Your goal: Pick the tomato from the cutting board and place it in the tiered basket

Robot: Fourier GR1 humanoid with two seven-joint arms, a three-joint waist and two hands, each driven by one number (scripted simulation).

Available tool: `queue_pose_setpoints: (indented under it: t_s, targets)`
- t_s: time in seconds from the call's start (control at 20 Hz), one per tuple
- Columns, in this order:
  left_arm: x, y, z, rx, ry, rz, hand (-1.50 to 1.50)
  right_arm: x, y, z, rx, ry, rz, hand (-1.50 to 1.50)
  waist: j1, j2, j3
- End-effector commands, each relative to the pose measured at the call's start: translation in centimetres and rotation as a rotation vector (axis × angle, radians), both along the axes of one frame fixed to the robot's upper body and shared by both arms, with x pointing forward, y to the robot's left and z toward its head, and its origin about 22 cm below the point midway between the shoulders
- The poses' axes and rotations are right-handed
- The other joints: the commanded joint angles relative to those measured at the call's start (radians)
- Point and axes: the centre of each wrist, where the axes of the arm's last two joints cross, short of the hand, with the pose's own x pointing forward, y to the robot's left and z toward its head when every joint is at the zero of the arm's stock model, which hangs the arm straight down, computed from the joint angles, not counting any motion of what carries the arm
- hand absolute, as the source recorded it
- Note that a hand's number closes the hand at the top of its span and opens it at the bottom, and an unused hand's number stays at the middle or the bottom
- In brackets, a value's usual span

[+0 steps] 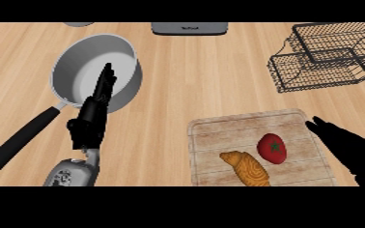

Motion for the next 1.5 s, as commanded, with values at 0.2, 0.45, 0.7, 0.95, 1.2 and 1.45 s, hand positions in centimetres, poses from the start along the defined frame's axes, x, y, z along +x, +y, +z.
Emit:
queue_pose_setpoints:
  t_s: [0.2,0.45,0.7,0.95,1.2,1.45]
  targets:
    - [-0.1,1.5,-0.1,0.005,0.008,-0.006,0.0,1.6,1.4,-2.3,-0.107,-0.048,-0.052,-1.5,0.004,0.002,-0.001]
    - [-1.0,1.5,-1.0,0.013,0.023,-0.003,0.0,-0.4,-0.2,-3.7,-0.117,-0.048,-0.112,-1.5,-0.009,-0.001,0.0]
    - [0.6,1.6,-0.1,-0.004,0.018,0.02,0.0,-0.1,-2.3,-6.1,-0.07,0.006,-0.112,-1.5,-0.017,-0.001,0.001]
    - [0.4,0.8,-0.3,0.003,0.0,0.037,0.0,2.3,-0.6,-6.3,-0.042,0.003,-0.093,-1.5,-0.003,0.001,0.0]
    - [-0.3,1.1,-0.2,0.014,0.003,0.014,0.0,1.8,-0.9,-7.1,-0.034,-0.008,-0.068,-1.5,-0.004,0.001,0.0]
    - [0.5,0.6,0.0,0.01,-0.008,-0.001,0.0,2.9,-0.4,-9.1,-0.022,0.019,-0.053,-1.5,-0.003,0.001,0.0]
